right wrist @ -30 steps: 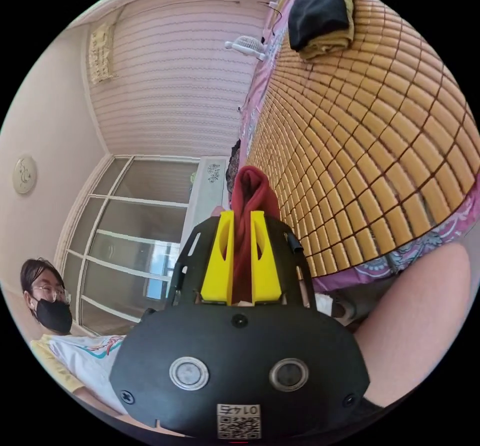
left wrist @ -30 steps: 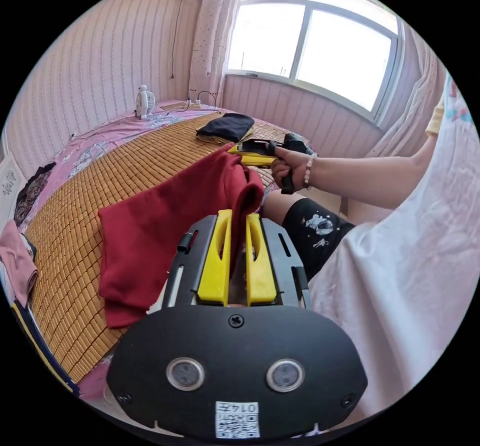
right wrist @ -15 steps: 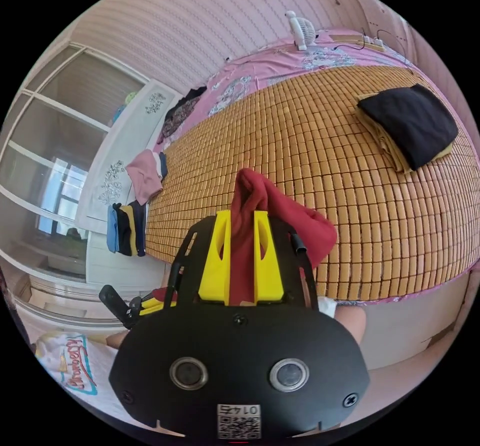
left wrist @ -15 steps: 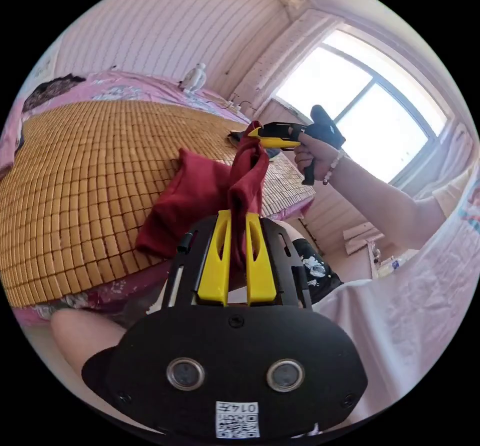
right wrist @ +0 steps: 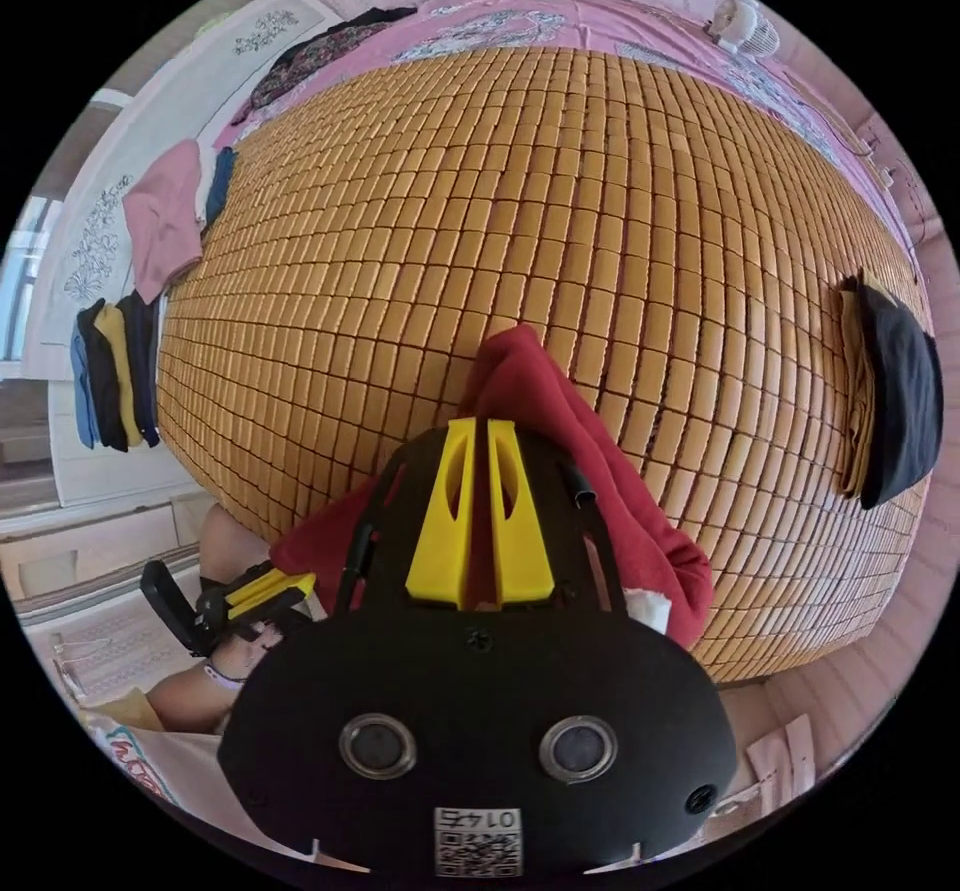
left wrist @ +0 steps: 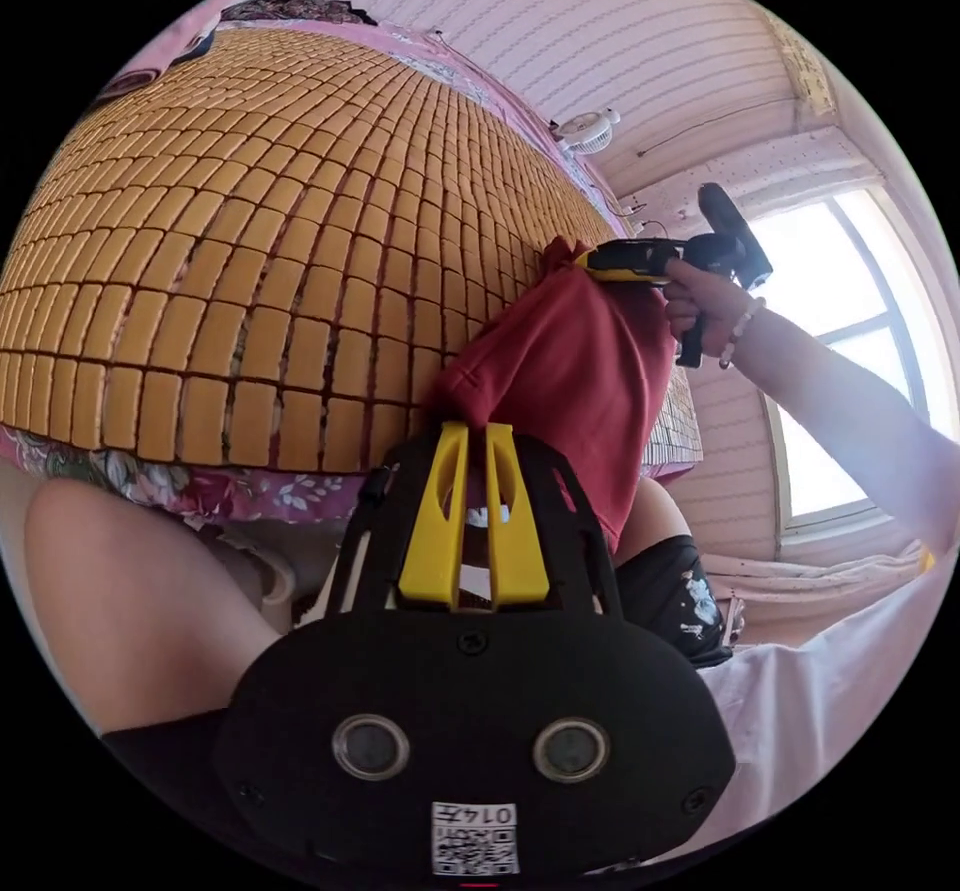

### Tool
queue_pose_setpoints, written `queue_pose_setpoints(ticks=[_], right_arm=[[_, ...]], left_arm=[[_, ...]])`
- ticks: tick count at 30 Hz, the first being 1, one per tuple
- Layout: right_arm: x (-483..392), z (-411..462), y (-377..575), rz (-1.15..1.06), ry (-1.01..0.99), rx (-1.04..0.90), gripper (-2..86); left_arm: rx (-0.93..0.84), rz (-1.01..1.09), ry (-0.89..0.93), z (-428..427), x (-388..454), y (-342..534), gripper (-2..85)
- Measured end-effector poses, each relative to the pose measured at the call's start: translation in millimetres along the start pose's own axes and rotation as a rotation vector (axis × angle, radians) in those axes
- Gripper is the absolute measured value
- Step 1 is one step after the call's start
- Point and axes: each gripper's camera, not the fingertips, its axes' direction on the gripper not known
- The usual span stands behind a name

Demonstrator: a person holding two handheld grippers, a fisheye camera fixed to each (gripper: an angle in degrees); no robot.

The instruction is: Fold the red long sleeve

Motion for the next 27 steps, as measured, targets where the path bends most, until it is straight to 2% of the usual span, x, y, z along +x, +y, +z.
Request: queue_pose_setpoints(ticks=[4,8,12,16,18,22,25,27], right_arm=[[-29.6,6.5,-44.2,-0.07,0.115,-0.053,0.3],[-10.0,-21.2,-65.7,-0.075,-0.073,-0.066,1.7],[5.0,-88.1,-42.1,-0.284,-0.17,0.078,4.5],[41.7,-130.8,-34.7,-0.297,-0.187,0.219,7.3],[54.4,-125.0,-44.0,-0.292,-0.175,0.228,10.3],[62.7,-51.7,-102.4,-0.276,-0.157,-0.007,19.3],[61.8,-13.0,-141.9,-0.302,-0.151,-0.123,19.5],[67.1,4.5,-161.2,-0.31,-0.253,-0.213,18.5]], left_arm=[[0.01,0.1,-0.102,7.6,7.9,5.2,1.9],[0.02,-0.079,0.053,-2.4,-24.9,11.9,4.2],[0.084,-0.153,0.159,-20.1,-46.2,30.3,7.0],[0.146,-0.126,0.122,-29.4,-42.9,43.5,9.7],[0.159,-0.131,0.116,-26.0,-41.6,43.7,11.9],[0.117,-0.145,0.112,-1.1,-38.5,35.5,15.1],[0.1,-0.16,0.088,11.2,-38.2,27.8,15.7],[0.087,-0.171,0.085,17.1,-39.4,23.1,15.0]])
